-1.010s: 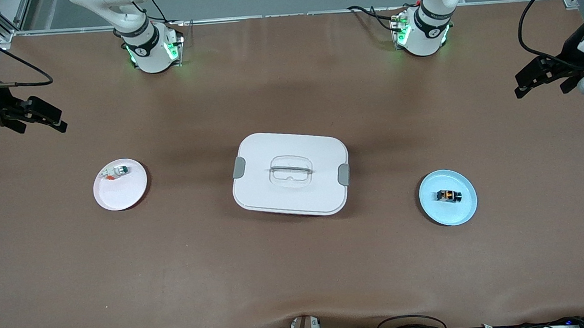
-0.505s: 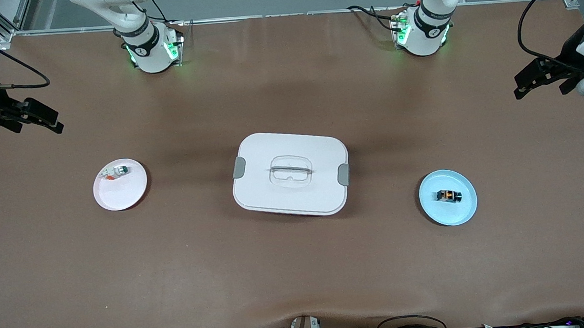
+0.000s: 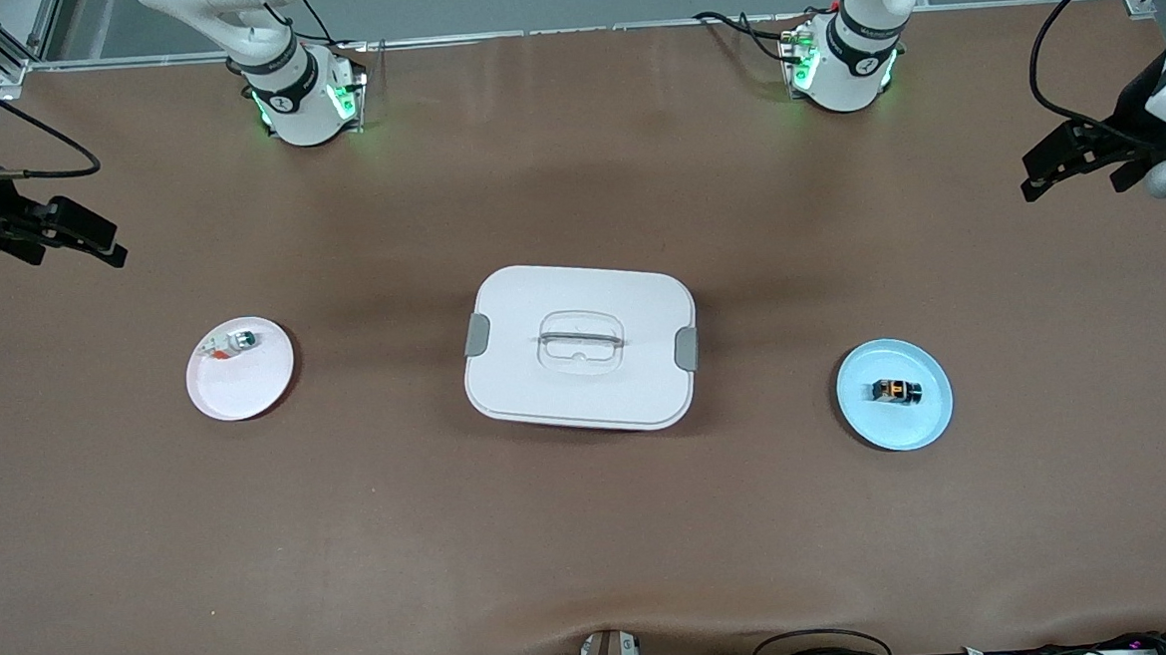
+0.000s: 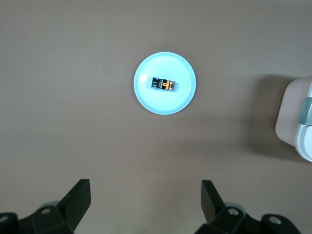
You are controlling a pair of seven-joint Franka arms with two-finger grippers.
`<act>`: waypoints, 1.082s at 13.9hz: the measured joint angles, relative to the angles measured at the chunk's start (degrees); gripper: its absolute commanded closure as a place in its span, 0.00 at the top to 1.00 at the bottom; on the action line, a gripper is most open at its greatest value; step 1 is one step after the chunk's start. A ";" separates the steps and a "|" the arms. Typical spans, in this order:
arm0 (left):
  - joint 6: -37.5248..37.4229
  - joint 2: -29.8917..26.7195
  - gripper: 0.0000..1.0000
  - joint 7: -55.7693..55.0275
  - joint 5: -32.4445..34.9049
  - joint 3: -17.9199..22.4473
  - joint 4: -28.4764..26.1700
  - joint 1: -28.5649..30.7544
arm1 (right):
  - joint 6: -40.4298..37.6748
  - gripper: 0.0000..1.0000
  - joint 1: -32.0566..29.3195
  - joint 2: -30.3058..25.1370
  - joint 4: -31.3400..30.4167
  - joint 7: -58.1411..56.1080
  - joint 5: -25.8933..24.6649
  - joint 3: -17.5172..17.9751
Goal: Transfer orange switch to right arm and place
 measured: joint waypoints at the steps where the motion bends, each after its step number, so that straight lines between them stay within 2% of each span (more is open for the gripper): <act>1: 0.19 0.79 1.00 0.00 -0.23 0.00 0.01 0.08 | 0.00 1.00 0.00 0.00 -0.01 0.00 0.00 0.00; 15: 16.79 20.33 1.00 0.41 -0.48 0.00 0.06 0.31 | -0.16 1.00 0.00 0.00 -0.15 0.00 -0.02 -0.01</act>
